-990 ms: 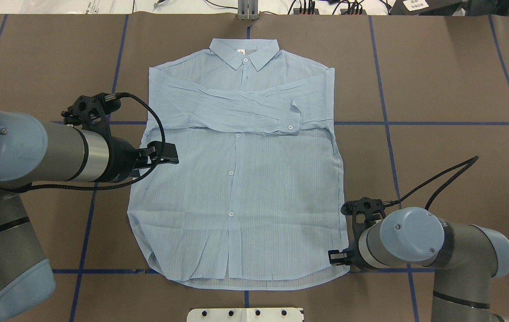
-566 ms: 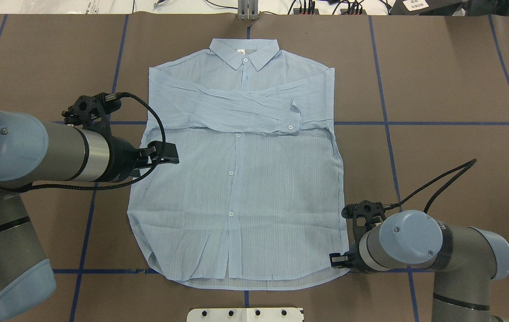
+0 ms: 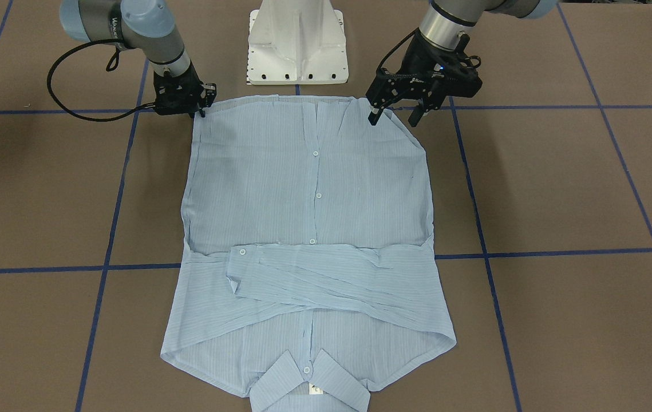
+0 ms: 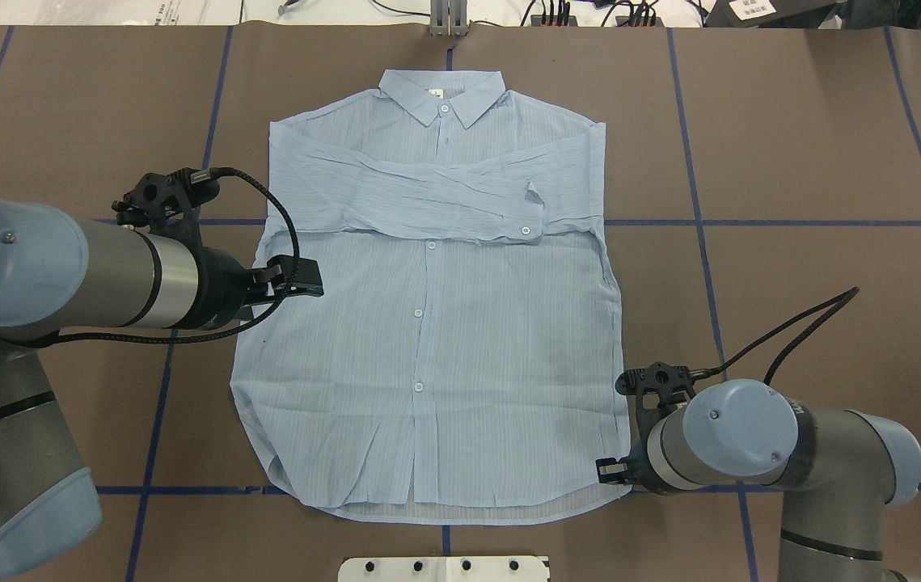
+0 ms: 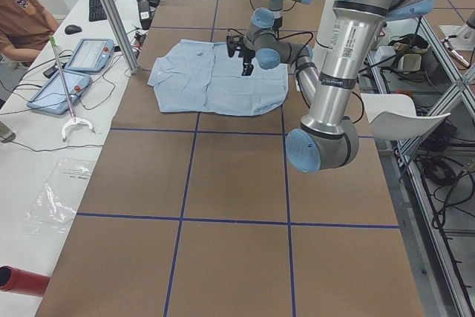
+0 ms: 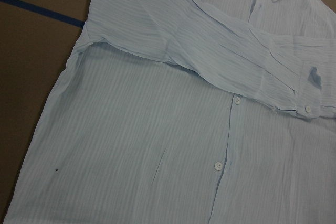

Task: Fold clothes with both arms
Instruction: 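Grasp the hem corners nearest the robot with both grippers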

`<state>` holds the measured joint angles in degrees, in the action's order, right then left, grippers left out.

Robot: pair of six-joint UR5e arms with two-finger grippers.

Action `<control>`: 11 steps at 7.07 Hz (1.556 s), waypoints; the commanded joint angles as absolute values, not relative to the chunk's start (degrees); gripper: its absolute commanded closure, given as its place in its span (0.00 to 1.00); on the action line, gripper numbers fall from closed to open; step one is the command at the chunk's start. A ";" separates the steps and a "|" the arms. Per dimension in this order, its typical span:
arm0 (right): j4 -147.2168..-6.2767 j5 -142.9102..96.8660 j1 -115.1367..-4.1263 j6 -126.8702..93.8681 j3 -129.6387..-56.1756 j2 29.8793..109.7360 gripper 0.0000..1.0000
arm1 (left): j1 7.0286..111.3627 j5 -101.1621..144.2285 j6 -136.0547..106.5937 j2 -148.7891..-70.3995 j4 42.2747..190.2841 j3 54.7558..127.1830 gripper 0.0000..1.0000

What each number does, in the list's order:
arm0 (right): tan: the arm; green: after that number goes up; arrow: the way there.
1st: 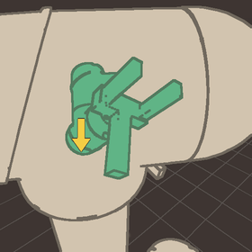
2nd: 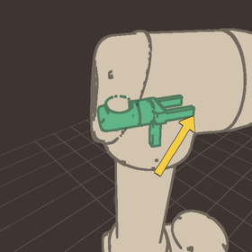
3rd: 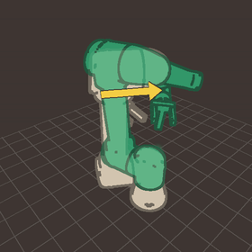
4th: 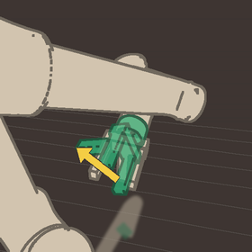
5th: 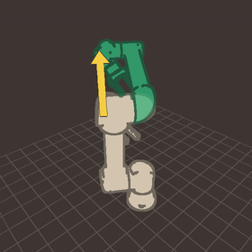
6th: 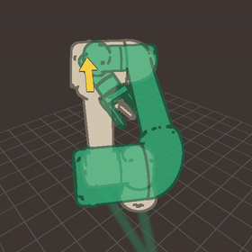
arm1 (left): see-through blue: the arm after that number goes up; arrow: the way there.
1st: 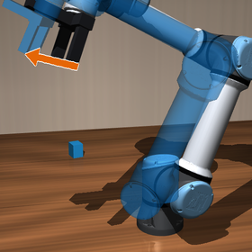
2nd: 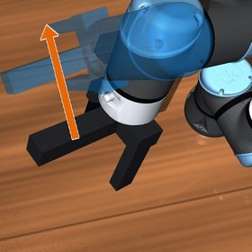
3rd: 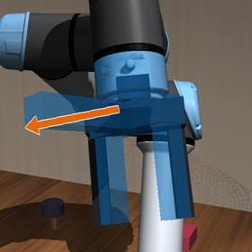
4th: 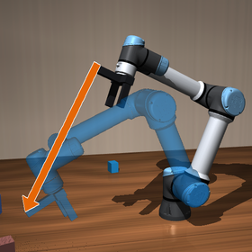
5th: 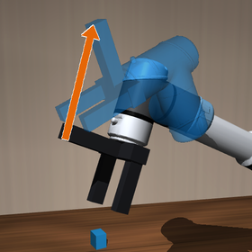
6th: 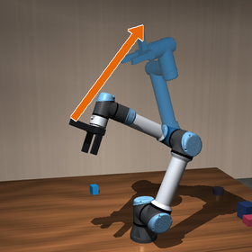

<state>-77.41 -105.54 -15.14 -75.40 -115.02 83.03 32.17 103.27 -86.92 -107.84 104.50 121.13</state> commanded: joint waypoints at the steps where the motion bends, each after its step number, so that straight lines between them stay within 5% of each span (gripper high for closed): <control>1: -77.43 -105.47 -15.29 -75.50 -116.36 83.06 1.00 | 32.17 103.36 -86.92 -107.67 104.50 120.68 0.02; 6: -76.64 -104.94 -17.13 -77.34 -121.64 83.23 1.00 | 18.68 102.66 -97.51 -98.54 104.50 120.59 0.02; 11: -76.64 -104.94 -18.81 -77.34 -121.73 83.06 1.00 | 16.70 101.78 -98.44 -99.93 104.33 115.58 0.14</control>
